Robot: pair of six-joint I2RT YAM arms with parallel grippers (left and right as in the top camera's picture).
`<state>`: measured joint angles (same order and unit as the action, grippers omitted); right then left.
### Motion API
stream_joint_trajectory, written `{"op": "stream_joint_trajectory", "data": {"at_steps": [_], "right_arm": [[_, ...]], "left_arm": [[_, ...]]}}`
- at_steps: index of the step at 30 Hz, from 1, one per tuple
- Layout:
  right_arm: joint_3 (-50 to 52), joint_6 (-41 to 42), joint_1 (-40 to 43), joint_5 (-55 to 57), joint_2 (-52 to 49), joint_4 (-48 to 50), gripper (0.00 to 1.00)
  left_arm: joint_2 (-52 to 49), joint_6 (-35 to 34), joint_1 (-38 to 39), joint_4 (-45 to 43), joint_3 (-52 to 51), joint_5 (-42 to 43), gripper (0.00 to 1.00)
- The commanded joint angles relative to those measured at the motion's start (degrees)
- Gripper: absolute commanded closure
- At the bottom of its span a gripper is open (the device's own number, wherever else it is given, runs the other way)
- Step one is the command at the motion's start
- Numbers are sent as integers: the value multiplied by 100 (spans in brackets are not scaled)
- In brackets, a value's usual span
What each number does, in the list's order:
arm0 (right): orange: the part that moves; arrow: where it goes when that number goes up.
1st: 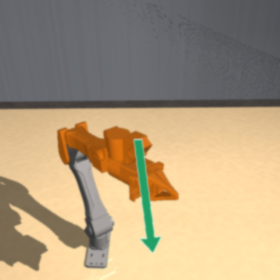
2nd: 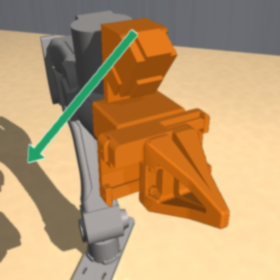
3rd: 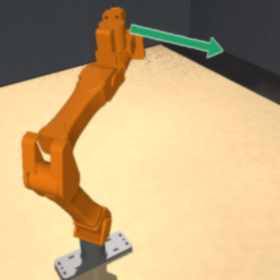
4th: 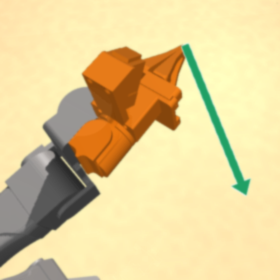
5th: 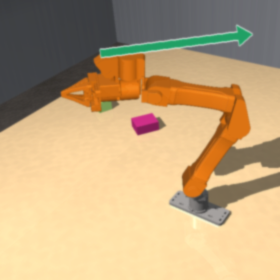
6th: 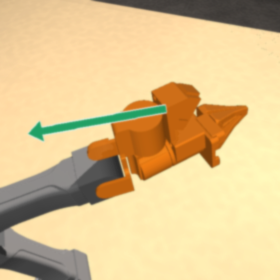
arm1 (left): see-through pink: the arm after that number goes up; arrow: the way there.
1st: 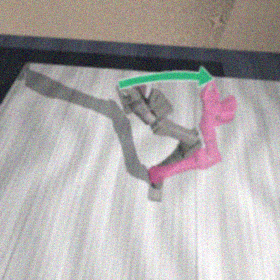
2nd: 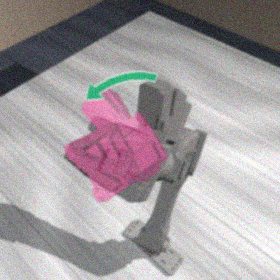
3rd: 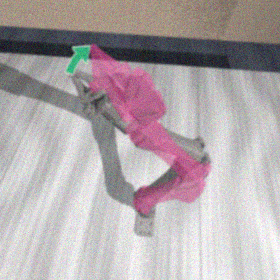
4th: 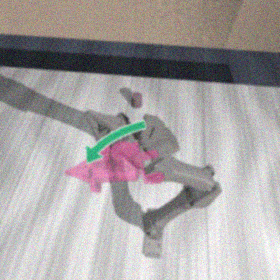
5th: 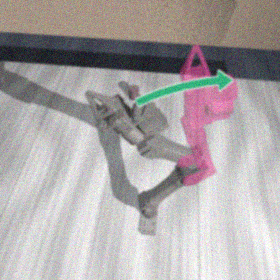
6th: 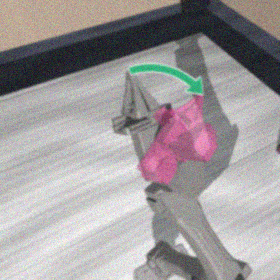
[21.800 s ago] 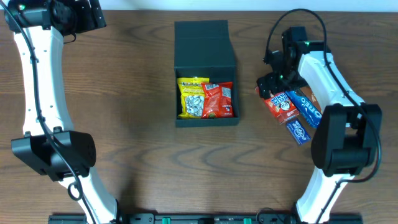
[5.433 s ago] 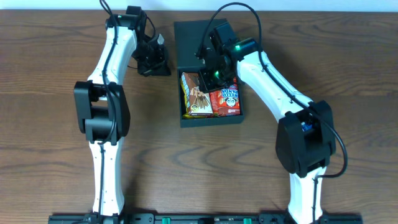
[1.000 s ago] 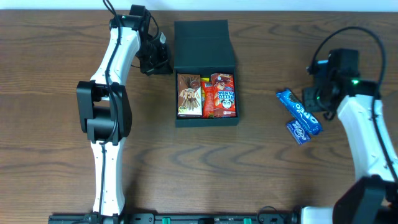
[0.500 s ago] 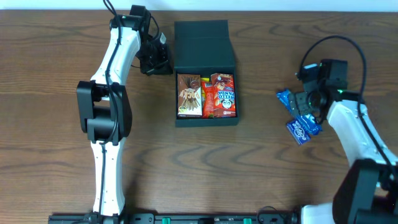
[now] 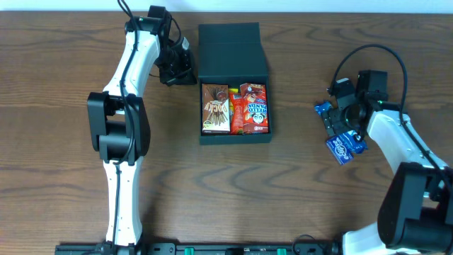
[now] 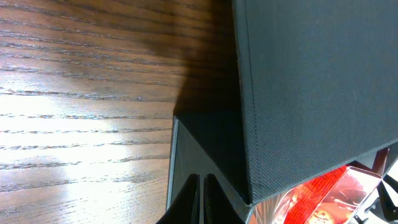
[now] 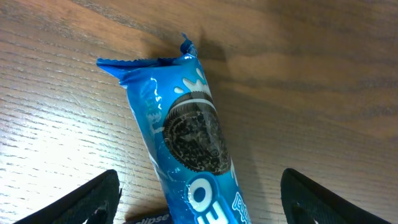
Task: Pack container
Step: 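Grasp the blue Oreo pack with the right gripper and lift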
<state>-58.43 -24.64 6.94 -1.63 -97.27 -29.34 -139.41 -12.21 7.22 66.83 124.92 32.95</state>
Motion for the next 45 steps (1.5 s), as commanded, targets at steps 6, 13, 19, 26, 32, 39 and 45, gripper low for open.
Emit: {"op": "stream_joint_trajectory", "data": {"at_steps": [6,13,19,26,32,39,45], "right_arm": [[17,-269,-22,-101,-474,4,20],[17,-267,-15,-125,-673,90,35],[17,-267,-15,-142,-723,140,46],[17,-267,-15,-142,-723,151,53],[15,-267,-15,-142,-723,153,57],[13,-260,-17,-142,-723,254,61],[-37,271,-17,-144,-721,494,65]], "left_arm": [[-98,0,-7,35,-7,-52,94],[-98,0,-7,46,-7,-52,94],[-98,-2,-7,46,-7,-50,94],[-98,-2,-7,46,-7,-50,94],[-98,-4,-7,48,-7,-50,94],[-98,-4,-7,63,-7,-48,94],[-98,-4,-7,107,-7,-33,94]]}}
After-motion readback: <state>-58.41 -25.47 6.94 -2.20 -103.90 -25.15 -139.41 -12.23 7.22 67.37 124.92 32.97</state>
